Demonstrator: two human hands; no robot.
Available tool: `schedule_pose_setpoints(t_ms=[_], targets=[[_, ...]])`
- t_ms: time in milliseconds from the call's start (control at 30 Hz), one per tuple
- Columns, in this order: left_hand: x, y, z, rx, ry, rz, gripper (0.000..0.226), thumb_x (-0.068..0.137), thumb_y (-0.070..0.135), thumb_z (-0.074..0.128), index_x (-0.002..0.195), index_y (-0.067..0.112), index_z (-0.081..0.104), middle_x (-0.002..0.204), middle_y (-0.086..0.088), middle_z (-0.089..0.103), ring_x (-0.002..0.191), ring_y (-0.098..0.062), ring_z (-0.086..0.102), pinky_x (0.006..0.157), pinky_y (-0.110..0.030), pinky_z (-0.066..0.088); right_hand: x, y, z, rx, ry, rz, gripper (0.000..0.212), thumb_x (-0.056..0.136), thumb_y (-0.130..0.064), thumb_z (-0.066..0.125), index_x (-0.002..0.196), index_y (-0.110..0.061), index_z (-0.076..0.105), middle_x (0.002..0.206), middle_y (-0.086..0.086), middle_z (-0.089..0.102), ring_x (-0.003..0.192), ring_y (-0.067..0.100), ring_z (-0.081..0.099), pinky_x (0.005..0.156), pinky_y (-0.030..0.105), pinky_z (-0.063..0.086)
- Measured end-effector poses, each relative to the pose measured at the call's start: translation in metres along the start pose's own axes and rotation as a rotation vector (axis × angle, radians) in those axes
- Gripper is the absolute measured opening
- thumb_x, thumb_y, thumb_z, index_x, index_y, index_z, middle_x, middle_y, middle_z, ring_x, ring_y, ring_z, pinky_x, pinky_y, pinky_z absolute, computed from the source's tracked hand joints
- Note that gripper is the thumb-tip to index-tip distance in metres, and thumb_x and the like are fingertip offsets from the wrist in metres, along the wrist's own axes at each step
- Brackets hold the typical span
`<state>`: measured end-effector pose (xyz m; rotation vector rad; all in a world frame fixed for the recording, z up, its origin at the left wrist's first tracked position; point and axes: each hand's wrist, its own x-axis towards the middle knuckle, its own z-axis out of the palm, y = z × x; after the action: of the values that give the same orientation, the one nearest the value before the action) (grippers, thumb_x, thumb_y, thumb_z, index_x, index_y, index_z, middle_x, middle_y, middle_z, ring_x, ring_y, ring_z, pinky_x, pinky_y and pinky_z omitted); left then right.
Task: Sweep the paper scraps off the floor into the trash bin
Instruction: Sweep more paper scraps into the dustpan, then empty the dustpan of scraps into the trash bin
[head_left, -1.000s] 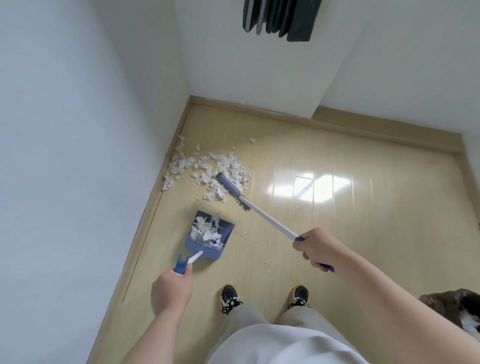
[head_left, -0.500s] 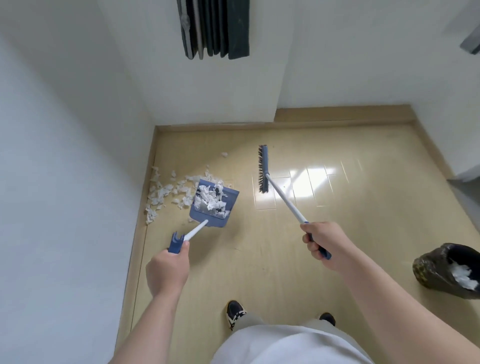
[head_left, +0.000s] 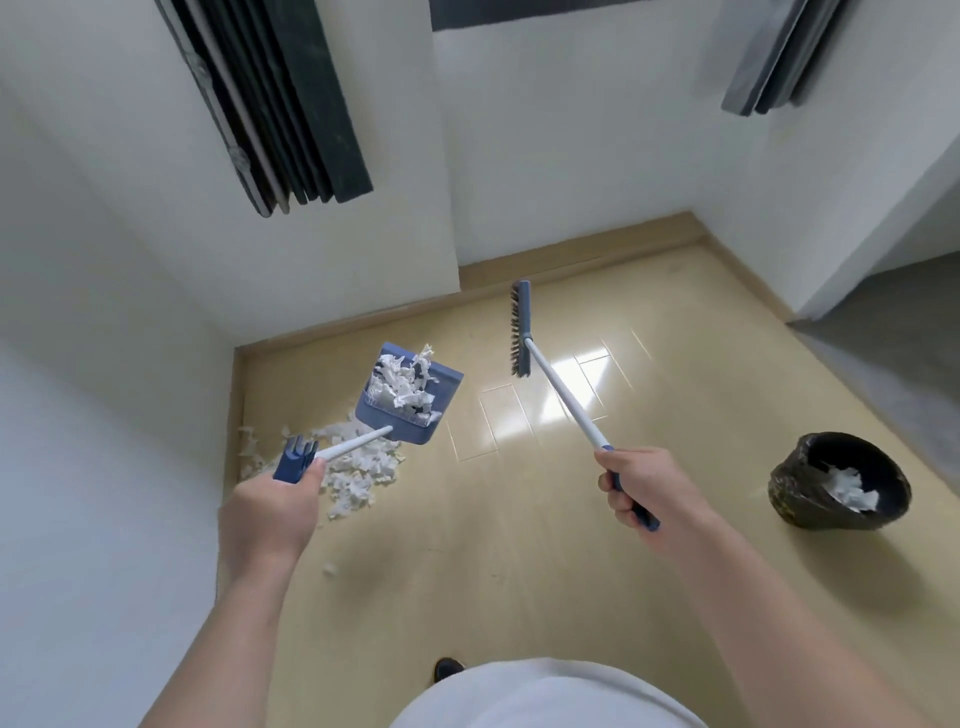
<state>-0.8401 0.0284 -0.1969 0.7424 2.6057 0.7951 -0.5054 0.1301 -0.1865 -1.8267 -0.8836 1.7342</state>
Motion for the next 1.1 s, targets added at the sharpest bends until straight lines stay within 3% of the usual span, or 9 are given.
schedule_pose_setpoints(t_ms=[267, 600, 733, 967, 1100], targets=[[-0.076, 0.072, 0.041, 0.021, -0.026, 0.149, 0.050, 0.092, 0.045, 0.067, 0.059, 0.008, 0.062, 0.058, -0.007, 0.057, 0.060, -0.032, 0.052, 0.051, -0.025, 0.036, -0.024, 0.015, -0.105, 0.096, 0.067, -0.044, 0.006, 0.092, -0.010, 0.056, 0.092, -0.008, 0.062, 0.065, 0.005, 0.045, 0.038, 0.012, 0.032, 0.036, 0.020, 0.022], [-0.176, 0.159, 0.103, 0.064, -0.127, 0.321, 0.052, 0.092, 0.047, 0.066, 0.064, 0.003, 0.066, 0.054, -0.007, 0.061, 0.054, -0.023, 0.055, 0.052, -0.027, 0.040, -0.049, 0.052, -0.245, 0.249, 0.148, -0.068, 0.009, 0.092, -0.010, 0.056, 0.084, -0.010, 0.060, 0.065, 0.006, 0.045, 0.038, 0.012, 0.032, 0.035, 0.018, 0.022], [-0.221, 0.198, 0.136, 0.076, -0.182, 0.399, 0.055, 0.091, 0.051, 0.066, 0.063, 0.003, 0.066, 0.060, -0.014, 0.065, 0.063, -0.033, 0.062, 0.059, -0.035, 0.051, -0.055, 0.069, -0.303, 0.284, 0.194, -0.083, 0.009, 0.092, -0.013, 0.055, 0.086, -0.012, 0.061, 0.063, 0.005, 0.046, 0.038, 0.012, 0.032, 0.035, 0.017, 0.022], [-0.283, 0.251, 0.190, 0.101, -0.266, 0.483, 0.057, 0.090, 0.052, 0.066, 0.059, 0.004, 0.064, 0.060, -0.018, 0.063, 0.063, -0.039, 0.062, 0.055, -0.034, 0.047, -0.065, 0.088, -0.375, 0.305, 0.278, -0.105, 0.018, 0.093, -0.017, 0.055, 0.093, -0.002, 0.066, 0.063, 0.005, 0.046, 0.037, 0.012, 0.032, 0.034, 0.018, 0.024], [-0.307, 0.292, 0.222, 0.169, -0.297, 0.582, 0.057, 0.090, 0.051, 0.065, 0.057, 0.005, 0.062, 0.056, -0.014, 0.060, 0.061, -0.038, 0.060, 0.054, -0.035, 0.046, -0.067, 0.090, -0.409, 0.330, 0.332, -0.085, 0.017, 0.094, -0.018, 0.055, 0.082, -0.009, 0.062, 0.063, 0.005, 0.047, 0.036, 0.011, 0.032, 0.035, 0.018, 0.025]])
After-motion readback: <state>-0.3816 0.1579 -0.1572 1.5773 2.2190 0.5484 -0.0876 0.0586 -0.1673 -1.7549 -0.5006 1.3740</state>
